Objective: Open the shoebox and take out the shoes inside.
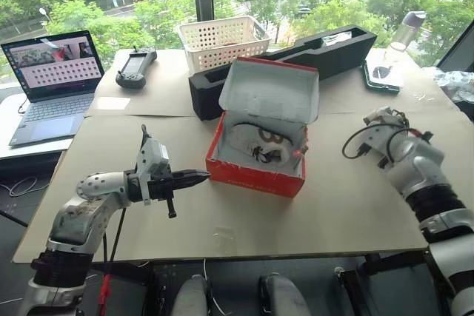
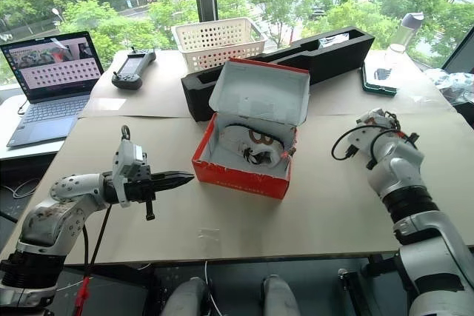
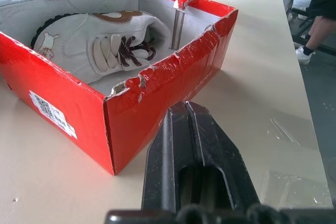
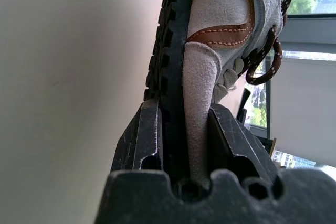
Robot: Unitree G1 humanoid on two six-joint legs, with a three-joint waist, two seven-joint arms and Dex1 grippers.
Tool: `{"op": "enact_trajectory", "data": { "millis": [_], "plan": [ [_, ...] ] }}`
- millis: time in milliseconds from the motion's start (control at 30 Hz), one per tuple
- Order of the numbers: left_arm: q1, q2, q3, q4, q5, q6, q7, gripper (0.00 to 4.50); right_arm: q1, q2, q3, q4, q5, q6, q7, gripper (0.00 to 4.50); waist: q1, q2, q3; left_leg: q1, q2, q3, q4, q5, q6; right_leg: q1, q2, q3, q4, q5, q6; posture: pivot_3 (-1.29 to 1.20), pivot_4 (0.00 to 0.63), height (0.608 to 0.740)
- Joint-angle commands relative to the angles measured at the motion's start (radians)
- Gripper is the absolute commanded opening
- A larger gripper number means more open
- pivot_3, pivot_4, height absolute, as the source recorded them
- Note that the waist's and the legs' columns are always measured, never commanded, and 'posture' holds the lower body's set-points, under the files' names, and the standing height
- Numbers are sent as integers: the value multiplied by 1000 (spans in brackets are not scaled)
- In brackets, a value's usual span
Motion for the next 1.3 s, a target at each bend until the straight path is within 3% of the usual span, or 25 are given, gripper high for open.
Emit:
{"op": "enact_trajectory", "data": {
  "millis": [33,200,333,633,833,900,1067,1300],
  "plan": [
    [0,6,17,-29,-6,-18,-4,0,29,20,0,68,-2,-31,9,1450,0,-2,-1,1,0,0,1,0,0,1,0,0,0,0,1,0,150,733],
    [10,6,22,-36,-7,-18,3,0,79,55,-22,35,39,-40,100,2951,5,-8,-6,3,0,-1,7,0,0,7,-1,-1,0,-2,-4,0,150,733],
    [15,6,24,-40,-8,-16,5,0,97,111,-135,-70,166,18,213,4354,2,-20,-13,4,2,-3,6,-4,-7,9,0,-4,-2,-3,-5,0,150,733],
    [15,4,21,-33,-5,-21,3,0,61,121,-363,-248,344,157,292,4354,-26,-20,-14,19,4,-4,-3,-5,-8,17,1,-4,-1,-6,-10,0,150,733],
    [12,6,24,-30,-4,-20,4,0,-48,74,-502,-617,594,244,450,4354,-19,0,-1,13,1,-3,-3,-3,-4,10,0,0,0,-4,-8,0,150,733],
    [13,7,23,-31,-4,-19,5,0,-91,66,-492,-673,654,243,494,4354,-15,1,-1,8,1,-3,-4,-1,-1,4,1,3,1,-1,-1,0,150,733],
    [14,5,22,-31,-2,-21,7,0,-193,98,-366,-643,713,201,570,4440,-1,0,-1,4,2,-1,-4,-2,-2,2,1,-1,-1,-3,-2,0,150,733],
    [33,10,33,-51,-7,-20,16,0,-205,139,-84,-426,554,-24,596,4440,5,0,-1,2,1,1,-2,-1,-1,0,0,1,0,-4,-5,0,150,733]
  ]
}}
